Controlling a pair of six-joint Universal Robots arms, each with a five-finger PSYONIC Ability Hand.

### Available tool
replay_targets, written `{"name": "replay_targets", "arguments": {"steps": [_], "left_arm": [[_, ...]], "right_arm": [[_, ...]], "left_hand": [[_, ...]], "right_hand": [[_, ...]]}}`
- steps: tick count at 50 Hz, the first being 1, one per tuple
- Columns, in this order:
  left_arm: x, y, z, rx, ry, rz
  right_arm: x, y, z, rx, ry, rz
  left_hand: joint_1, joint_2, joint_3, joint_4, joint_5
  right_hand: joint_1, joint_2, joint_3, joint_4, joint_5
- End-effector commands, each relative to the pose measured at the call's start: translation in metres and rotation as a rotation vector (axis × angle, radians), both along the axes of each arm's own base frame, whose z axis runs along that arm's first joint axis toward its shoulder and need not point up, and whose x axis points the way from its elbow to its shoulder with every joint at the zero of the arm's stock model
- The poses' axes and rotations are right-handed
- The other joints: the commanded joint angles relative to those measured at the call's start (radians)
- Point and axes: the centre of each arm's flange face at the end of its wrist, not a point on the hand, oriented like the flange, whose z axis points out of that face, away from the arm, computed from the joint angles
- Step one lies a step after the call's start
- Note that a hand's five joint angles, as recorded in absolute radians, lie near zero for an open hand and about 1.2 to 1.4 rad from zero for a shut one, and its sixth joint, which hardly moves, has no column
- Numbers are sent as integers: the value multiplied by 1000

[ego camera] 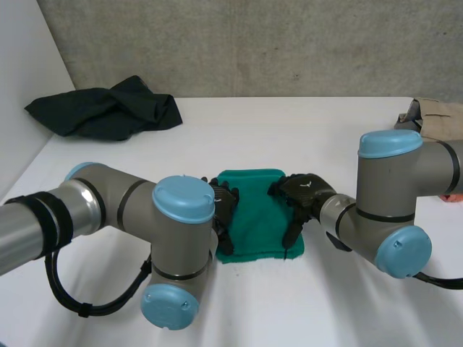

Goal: Fold the laundry.

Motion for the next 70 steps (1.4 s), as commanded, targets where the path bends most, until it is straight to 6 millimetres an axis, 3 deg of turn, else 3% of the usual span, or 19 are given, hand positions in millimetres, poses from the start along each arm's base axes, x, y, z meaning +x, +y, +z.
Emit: {"name": "replay_targets", "arguments": {"steps": [1,4,7,9,12,18,24,28,33,43,50,55,65,66,70], "left_arm": [[-2,-1,58,-114,100,-17],[-2,-1,79,-160,145,-22],[-3,1,102,-198,198,-68],[-2,2,114,-208,226,-131],[4,-1,124,-203,249,-218],[6,1,132,-148,285,-403],[10,3,132,-70,287,-471],[10,3,133,-66,286,-471],[10,3,132,-65,286,-470],[10,3,133,-65,287,-469],[10,2,134,-70,289,-466],[11,0,135,-75,291,-464],[14,-6,135,-80,291,-449],[14,-6,135,-78,290,-449],[15,-8,135,-79,290,-442]], "right_arm": [[-5,6,42,-116,-23,-6],[-7,15,53,-159,-45,2],[-9,26,51,-174,-54,11],[-6,44,44,-186,-49,48],[-4,63,30,-184,-51,83],[3,81,9,-206,-62,124],[12,73,-20,-233,-33,141],[14,63,-26,-276,10,126],[17,53,-24,-312,24,93],[22,45,-31,-314,27,90],[27,37,-30,-323,13,93],[30,32,-29,-332,8,86],[33,26,-22,-354,-8,82],[34,25,-22,-356,-10,82],[38,22,-24,-357,-21,101]], "left_hand": [[-7,-22,-28,-19,-36],[-16,-31,-37,-28,-45],[-16,-31,-37,-28,-45],[-16,-31,-37,-28,-45],[-10,-25,-31,-22,-39],[1,-14,-20,-11,-28],[10,-5,-11,-2,-19],[10,-5,-11,-2,-19],[7,-8,-14,-5,-22],[7,-8,-14,-5,-22],[7,-8,-14,-5,-22],[7,-8,-14,-5,-22],[7,-8,-14,-5,-22],[7,-8,-14,-5,-22],[7,-8,-14,-5,-22]], "right_hand": [[-27,-45,-41,-61,-66],[-27,-45,-41,-61,-66],[-27,-45,-41,-61,-66],[-27,-45,-41,-61,-66],[-27,-45,-41,-61,-66],[-27,-45,-41,-61,-66],[-27,-45,-41,-61,-66],[79,62,65,45,40],[285,268,271,251,246],[338,321,324,304,299],[740,723,726,706,701],[562,545,548,528,523],[496,479,483,463,458],[526,508,512,492,487],[1054,1036,1040,1020,1015]]}}
